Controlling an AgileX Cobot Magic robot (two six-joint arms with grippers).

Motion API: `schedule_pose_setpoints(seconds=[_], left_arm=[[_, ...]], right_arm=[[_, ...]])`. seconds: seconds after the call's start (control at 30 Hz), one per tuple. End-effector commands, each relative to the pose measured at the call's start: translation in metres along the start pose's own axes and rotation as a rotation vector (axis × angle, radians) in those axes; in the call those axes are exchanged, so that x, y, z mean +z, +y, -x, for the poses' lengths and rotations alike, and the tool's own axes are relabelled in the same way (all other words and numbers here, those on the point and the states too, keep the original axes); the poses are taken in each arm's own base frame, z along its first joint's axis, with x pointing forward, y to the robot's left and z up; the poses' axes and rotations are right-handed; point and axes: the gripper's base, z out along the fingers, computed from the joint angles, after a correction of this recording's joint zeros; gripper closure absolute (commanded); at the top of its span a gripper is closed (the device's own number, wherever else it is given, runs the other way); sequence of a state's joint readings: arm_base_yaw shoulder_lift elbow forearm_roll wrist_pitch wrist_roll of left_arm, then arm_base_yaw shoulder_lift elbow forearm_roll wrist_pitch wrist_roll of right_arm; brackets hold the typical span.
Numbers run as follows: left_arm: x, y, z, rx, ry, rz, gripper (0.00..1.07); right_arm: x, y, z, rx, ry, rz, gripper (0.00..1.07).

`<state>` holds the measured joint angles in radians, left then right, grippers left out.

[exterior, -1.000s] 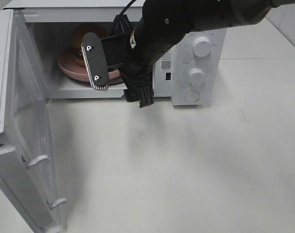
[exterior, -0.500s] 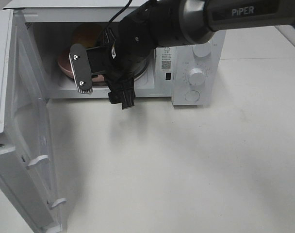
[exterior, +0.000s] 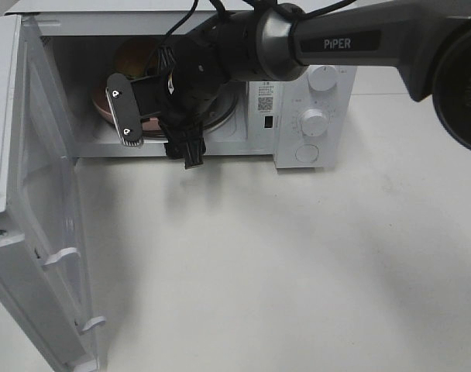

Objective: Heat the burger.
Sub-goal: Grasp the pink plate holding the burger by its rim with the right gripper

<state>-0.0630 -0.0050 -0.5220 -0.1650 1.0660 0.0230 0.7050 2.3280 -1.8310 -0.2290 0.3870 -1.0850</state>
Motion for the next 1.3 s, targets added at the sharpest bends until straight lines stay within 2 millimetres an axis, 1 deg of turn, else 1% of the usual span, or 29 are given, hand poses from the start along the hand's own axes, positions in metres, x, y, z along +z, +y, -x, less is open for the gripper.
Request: schedule_pose_setpoints(seconds=[0.03, 0.1, 0.13, 0.3, 0.4, 0.43, 0.5, 0.53, 0.77, 1.07, 1.3], left_arm=[[-0.002, 0.000, -0.001, -0.007, -0.025, 0.000, 0.07], [-0.002, 0.000, -0.001, -0.005, -0.025, 0.003, 0.07], [-0.002, 0.000, -0.001, -0.005, -0.025, 0.004, 0.07], [-0.002, 0.000, -0.001, -0.002, -0.023, 0.010, 0.07], [-0.002, 0.001, -0.001, 0.000, -0.023, 0.013, 0.07], [-0.002, 0.001, -0.001, 0.003, -0.023, 0.018, 0.07], [-0.002, 0.001, -0.001, 0.003, -0.023, 0.018, 0.07], [-0.002, 0.001, -0.001, 0.003, -0.022, 0.018, 0.07], [-0.002, 0.001, -0.001, 0.003, -0.022, 0.018, 0.07], [-0.002, 0.001, -0.001, 0.003, -0.022, 0.018, 0.07], [-0.002, 0.001, -0.001, 0.003, -0.022, 0.018, 0.07]], right_arm=[[0.007, -0.003, -0.002, 0.014, 0.008, -0.002, 0.24], [0.008, -0.003, -0.002, 0.009, 0.008, -0.002, 0.24], [0.011, -0.007, -0.007, 0.018, 0.011, -0.014, 0.24], [0.020, -0.009, -0.006, 0.030, 0.002, -0.023, 0.25], [0.021, -0.009, -0.006, 0.031, 0.001, -0.028, 0.25], [0.022, -0.011, -0.010, 0.046, 0.000, -0.033, 0.25], [0.024, -0.009, -0.011, 0.053, -0.004, -0.028, 0.26], [0.025, -0.011, -0.016, 0.059, 0.001, -0.031, 0.26], [0.030, -0.011, -0.021, 0.069, -0.003, -0.047, 0.26], [0.042, -0.009, -0.022, 0.093, -0.016, -0.053, 0.27], [0.045, -0.008, -0.025, 0.097, -0.011, -0.050, 0.29]])
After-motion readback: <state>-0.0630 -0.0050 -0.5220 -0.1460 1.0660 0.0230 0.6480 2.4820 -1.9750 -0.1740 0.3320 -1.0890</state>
